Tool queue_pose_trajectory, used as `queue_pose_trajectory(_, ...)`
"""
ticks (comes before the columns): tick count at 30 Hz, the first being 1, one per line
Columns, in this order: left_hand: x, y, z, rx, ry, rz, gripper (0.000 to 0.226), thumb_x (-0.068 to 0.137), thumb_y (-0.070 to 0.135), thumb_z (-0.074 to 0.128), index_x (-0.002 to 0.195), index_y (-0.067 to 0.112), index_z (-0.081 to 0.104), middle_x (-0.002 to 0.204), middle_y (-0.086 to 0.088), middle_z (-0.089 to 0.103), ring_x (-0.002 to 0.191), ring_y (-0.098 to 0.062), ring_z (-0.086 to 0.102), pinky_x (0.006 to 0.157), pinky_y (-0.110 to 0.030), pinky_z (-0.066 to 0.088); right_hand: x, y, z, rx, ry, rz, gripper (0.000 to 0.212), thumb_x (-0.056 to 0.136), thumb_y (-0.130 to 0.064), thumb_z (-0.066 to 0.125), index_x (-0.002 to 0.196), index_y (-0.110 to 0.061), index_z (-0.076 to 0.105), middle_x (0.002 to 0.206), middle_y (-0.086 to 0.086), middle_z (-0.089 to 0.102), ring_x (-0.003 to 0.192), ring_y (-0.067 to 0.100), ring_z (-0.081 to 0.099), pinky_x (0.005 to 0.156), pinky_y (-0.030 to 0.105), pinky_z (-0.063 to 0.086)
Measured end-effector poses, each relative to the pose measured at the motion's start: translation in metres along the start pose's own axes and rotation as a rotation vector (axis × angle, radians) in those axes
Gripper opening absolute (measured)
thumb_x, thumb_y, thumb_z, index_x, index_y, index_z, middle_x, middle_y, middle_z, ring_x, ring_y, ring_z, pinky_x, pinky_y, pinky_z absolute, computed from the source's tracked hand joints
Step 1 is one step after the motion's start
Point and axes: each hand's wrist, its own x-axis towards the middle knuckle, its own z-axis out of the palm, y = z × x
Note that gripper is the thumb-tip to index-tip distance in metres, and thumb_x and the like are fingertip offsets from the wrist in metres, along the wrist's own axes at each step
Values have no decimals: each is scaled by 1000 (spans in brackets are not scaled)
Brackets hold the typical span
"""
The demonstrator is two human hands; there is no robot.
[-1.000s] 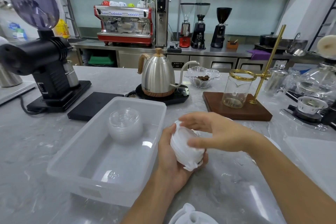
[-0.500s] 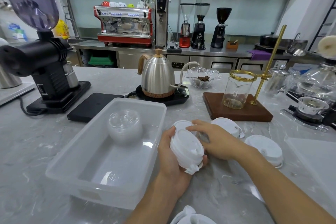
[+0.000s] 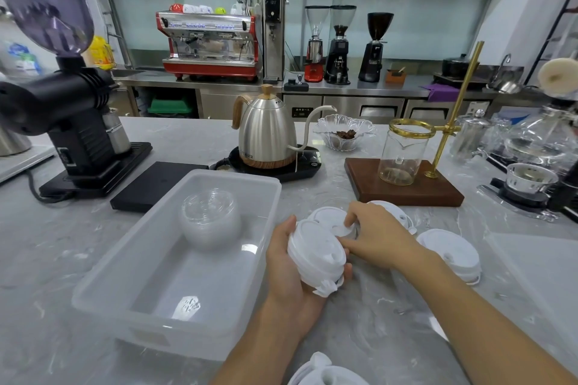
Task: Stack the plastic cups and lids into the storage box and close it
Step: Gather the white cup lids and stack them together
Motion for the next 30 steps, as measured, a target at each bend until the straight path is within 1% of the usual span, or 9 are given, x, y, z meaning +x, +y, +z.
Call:
queue_pose_trajectory(3,1,0,-1,-10,-5,-1,63,81,53,57,112,-1,62,82,-21,61,68,-31,58,54,-32,56,1,2,1,60,-17,1,48,73,-53,73,103,-21,54,98,-6,57,92,17,53,75,32,44)
queue_pose_trajectory(5,2,0,-2,-21,-11,-1,64,77,52,60,112,-1,64,81,-21,61,67,-31,57,49,-31,55,4,4,5,100,-28,-36,60,77,-50,73,124,-23,50,120,-3,58,110,21,54,92,36,46)
queue_pose_trajectory(9,3,-2,-2,13,-5,23,60,73,52,64,103,0,68,79,-20,64,66,-29,63,58,-35,57,8,7,20,81,-62,-131,77,88,-42,68,152,-22,31,158,-3,38,146,17,32,124,38,12)
queue_pose_trajectory(11,5,-2,-3,19,7,27,61,73,52,64,105,-1,67,79,-20,64,67,-30,63,59,-36,56,11,10,24,160,-15,-126,77,86,-42,71,151,-23,36,156,-4,41,145,16,33,124,35,10)
queue_pose_trajectory(17,6,-1,-9,-30,14,12,60,77,53,63,92,-4,72,83,-23,65,71,-35,62,71,-41,44,13,9,-12,404,218,-48,78,71,-40,86,139,-32,48,134,-3,53,122,11,47,100,24,36)
queue_pose_trajectory(19,6,1,-10,-53,12,-8,62,74,52,67,101,-4,70,91,-23,67,76,-37,64,73,-42,47,6,7,-37,455,109,-114,76,69,-41,87,135,-39,50,131,-12,58,117,6,55,102,32,46)
queue_pose_trajectory(22,4,2,-9,-87,-13,-64,61,77,52,70,105,-2,73,98,-23,69,83,-40,65,74,-45,54,-7,-2,-68,428,-115,-302,73,67,-44,87,129,-54,50,133,-26,57,126,-3,53,111,38,42)
queue_pose_trajectory(27,3,1,-8,-107,-121,-119,62,88,54,64,114,0,77,116,-26,69,93,-41,67,75,-48,57,-22,-17,-81,312,-407,-492,84,74,-25,87,145,-38,44,144,-26,50,138,-4,41,114,28,34)
queue_pose_trajectory(30,1,2,-5,-94,-150,-127,61,86,55,67,112,2,78,118,-26,68,103,-41,65,76,-47,57,-23,-23,-74,208,-450,-524,83,76,-19,85,146,-37,43,146,-28,46,140,-6,37,119,32,30)
